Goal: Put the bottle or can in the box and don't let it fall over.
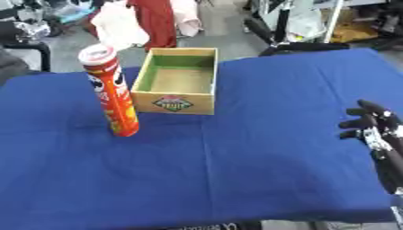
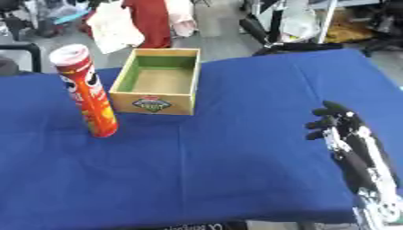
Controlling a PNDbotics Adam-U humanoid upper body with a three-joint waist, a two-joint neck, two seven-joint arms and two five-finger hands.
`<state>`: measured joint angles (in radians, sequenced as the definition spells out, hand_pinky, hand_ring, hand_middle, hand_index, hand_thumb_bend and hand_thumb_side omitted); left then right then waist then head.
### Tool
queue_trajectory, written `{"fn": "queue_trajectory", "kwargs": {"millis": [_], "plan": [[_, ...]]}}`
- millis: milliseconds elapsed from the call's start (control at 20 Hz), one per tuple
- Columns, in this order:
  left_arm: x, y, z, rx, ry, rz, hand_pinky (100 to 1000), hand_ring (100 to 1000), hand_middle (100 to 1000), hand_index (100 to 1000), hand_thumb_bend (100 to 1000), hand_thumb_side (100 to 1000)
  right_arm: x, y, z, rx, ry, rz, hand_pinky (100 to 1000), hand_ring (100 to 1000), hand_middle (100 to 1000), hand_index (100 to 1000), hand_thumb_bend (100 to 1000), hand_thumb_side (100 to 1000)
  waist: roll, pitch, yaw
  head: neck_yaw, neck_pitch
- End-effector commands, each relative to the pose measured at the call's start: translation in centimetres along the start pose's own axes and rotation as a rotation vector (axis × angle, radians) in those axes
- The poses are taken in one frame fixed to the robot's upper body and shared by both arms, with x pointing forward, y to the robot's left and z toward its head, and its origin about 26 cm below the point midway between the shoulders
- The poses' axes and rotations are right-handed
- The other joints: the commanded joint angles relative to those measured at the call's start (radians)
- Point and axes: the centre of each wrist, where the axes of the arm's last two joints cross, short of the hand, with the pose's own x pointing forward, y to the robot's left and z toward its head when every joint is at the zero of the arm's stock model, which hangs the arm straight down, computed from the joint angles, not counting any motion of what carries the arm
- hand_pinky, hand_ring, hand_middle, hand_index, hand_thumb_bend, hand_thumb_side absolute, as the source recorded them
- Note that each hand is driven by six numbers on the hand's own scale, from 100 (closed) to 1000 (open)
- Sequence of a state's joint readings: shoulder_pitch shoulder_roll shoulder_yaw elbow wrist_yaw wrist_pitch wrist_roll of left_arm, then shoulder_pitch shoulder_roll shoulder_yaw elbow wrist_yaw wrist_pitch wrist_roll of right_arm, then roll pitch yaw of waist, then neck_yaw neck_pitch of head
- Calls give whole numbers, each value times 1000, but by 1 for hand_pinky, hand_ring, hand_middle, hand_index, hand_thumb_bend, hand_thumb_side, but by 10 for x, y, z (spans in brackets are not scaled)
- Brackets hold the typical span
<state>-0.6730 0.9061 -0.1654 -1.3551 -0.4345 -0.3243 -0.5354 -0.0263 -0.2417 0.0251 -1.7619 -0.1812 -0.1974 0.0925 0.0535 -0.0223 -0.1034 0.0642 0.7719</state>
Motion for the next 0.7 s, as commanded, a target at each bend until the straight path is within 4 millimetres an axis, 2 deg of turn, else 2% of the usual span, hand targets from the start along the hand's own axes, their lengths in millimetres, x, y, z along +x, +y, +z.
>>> {"fn": "queue_trajectory", "kwargs": {"millis": [50, 700], "plan": [[-2, 11, 2, 1, 11, -66, 889, 951, 978, 1000, 100, 972, 6, -1, -5, 10, -25, 3, 556, 640, 693, 834, 100, 442, -1, -4, 1, 1, -2], [4, -15, -22, 31, 10, -124, 881, 947, 976, 1000, 100, 1000, 6, 0, -6, 13, -27, -3, 556, 640, 692, 834, 100, 442, -3, -3, -3, 5, -6]]}}
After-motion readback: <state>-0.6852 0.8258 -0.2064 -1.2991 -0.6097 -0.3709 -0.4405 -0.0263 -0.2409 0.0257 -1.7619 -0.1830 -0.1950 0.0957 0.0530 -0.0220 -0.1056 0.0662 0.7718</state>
